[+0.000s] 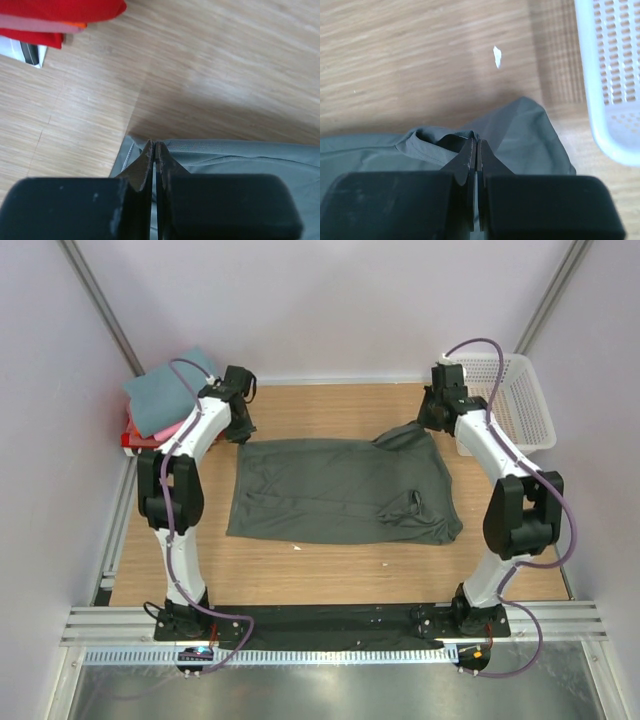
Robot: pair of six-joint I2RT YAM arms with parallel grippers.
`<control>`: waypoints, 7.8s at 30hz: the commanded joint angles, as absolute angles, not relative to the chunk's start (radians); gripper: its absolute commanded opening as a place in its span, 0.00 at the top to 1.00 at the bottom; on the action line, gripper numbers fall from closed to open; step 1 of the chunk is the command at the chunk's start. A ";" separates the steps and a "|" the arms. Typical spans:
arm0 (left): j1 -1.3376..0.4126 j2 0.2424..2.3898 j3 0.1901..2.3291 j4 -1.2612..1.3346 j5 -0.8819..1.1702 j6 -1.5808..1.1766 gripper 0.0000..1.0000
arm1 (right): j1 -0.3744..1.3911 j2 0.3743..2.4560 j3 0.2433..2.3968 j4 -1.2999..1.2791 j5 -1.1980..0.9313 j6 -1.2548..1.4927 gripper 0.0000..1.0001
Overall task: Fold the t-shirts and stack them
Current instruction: Fold the tshirt
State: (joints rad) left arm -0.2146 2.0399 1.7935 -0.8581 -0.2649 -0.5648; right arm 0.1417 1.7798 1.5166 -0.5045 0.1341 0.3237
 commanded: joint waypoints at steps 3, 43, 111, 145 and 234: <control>-0.213 1.953 1.749 -0.819 -0.242 -0.522 1.00 | 0.158 1.588 1.349 -0.500 0.118 0.348 0.99; -0.380 1.978 1.586 -0.769 -0.258 -0.541 0.30 | 0.318 1.169 0.643 -0.442 0.138 0.758 0.20; -0.742 1.058 0.856 -0.801 -0.216 -0.953 0.25 | 0.406 1.399 1.038 -0.515 0.012 0.607 0.00; -0.684 1.039 0.548 -0.604 -0.092 -1.003 0.32 | 1.092 1.223 0.489 -0.241 0.189 1.252 0.64; -0.542 1.712 1.436 -0.798 0.028 -0.693 0.98 | 0.574 1.603 1.339 -0.630 0.296 0.552 0.99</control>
